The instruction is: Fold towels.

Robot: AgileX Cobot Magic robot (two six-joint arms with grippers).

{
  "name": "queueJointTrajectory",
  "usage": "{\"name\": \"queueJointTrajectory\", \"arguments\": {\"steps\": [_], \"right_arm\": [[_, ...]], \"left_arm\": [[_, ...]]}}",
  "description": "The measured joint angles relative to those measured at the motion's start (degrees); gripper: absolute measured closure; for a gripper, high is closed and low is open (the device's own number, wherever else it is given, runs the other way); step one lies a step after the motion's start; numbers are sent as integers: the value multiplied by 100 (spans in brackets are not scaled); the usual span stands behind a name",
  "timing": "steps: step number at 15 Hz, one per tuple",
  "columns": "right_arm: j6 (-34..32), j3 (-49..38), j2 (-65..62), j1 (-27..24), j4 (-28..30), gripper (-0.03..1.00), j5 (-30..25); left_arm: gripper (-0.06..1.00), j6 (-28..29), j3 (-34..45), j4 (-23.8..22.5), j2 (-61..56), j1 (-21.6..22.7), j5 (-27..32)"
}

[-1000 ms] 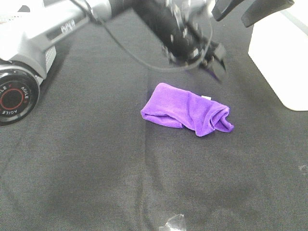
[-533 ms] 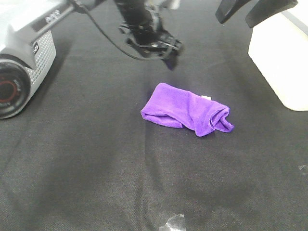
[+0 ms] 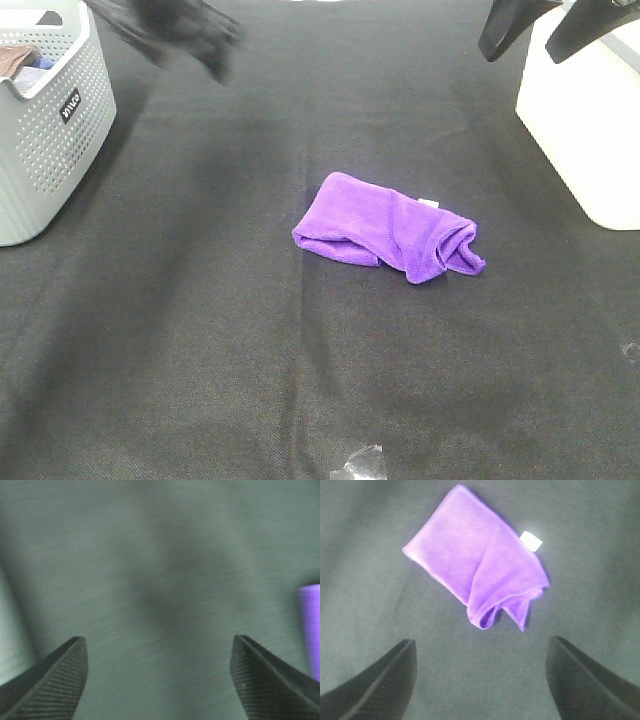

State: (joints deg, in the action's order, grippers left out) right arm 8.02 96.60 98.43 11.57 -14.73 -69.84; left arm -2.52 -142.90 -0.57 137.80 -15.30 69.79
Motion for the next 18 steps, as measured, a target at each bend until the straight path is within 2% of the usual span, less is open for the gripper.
{"name": "queueJointTrajectory", "arguments": {"steps": [4, 7, 9, 13, 14, 15, 16, 18], "right_arm": [[-241, 0, -407, 0, 92, 25, -6], [-298, -315, -1381, 0, 120, 25, 23], [-298, -1031, -2412, 0, 143, 25, 23], [-315, -2836, -4876, 0, 189, 25, 6], [-315, -3191, -5523, 0, 189, 25, 6], [-315, -3552, -6102, 0, 201, 25, 0], [-315, -4039, -6887, 0, 304, 25, -6], [-315, -4710, -7752, 0, 561, 25, -6]], "left_arm": [[22, 0, 1856, -46, -1679, 842, -6], [22, 0, 3478, -46, -3186, 1180, -11], [22, 0, 4750, -46, -4343, 1215, -86], [22, 252, 7357, -34, -6979, 1215, -642], [22, 292, 8314, -34, -7987, 1215, -756], [22, 292, 8594, -34, -8371, 1215, -796], [22, 292, 9288, -34, -9431, 1215, -842], [22, 292, 10067, -34, -10858, 1215, -842]]}}
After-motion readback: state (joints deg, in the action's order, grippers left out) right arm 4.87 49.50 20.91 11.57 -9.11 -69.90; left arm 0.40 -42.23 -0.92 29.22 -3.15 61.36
